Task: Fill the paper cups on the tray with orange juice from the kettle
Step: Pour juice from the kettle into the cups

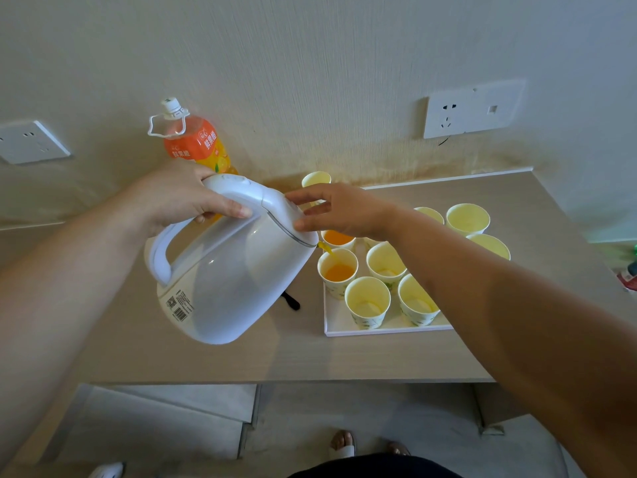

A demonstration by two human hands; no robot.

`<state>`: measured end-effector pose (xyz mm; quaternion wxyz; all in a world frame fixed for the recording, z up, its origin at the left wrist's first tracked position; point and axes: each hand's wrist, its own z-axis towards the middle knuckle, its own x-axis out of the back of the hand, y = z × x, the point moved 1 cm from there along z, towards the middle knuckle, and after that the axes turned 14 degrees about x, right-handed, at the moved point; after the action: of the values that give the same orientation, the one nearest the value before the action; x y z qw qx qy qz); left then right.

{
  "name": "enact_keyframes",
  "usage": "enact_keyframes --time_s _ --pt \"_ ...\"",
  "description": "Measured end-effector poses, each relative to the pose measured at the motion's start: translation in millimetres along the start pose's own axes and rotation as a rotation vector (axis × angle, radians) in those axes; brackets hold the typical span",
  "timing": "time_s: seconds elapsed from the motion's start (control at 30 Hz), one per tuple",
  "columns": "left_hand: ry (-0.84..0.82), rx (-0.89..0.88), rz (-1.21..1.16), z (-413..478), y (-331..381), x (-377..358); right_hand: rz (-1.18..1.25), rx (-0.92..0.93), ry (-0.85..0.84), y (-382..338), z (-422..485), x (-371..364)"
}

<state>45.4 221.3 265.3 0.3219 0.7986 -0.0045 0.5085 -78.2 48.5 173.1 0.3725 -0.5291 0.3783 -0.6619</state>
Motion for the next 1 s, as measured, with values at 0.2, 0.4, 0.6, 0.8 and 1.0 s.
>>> enact_keyframes --time_s 0.2,0.4,0.6,0.8,1.0 --pt "0.0 0.023 -0.009 -1.6 2.5 -1.7 -0.016 0.004 -0.009 -2.1 0.4 -0.4" --pt "0.029 0.026 0.01 0.4 2.8 -1.1 -0.023 0.009 -0.014 -4.4 0.2 0.6" --pt "0.036 0.03 0.019 -0.7 4.8 -0.4 -0.022 0.006 -0.012 -5.8 -0.2 0.0" --pt "0.042 0.036 0.018 -1.4 4.9 -0.4 -0.026 0.009 -0.016 -6.5 -0.2 0.3" --pt "0.042 0.029 0.014 -2.0 6.1 -0.6 -0.017 0.007 -0.015 -6.7 -0.2 0.5"
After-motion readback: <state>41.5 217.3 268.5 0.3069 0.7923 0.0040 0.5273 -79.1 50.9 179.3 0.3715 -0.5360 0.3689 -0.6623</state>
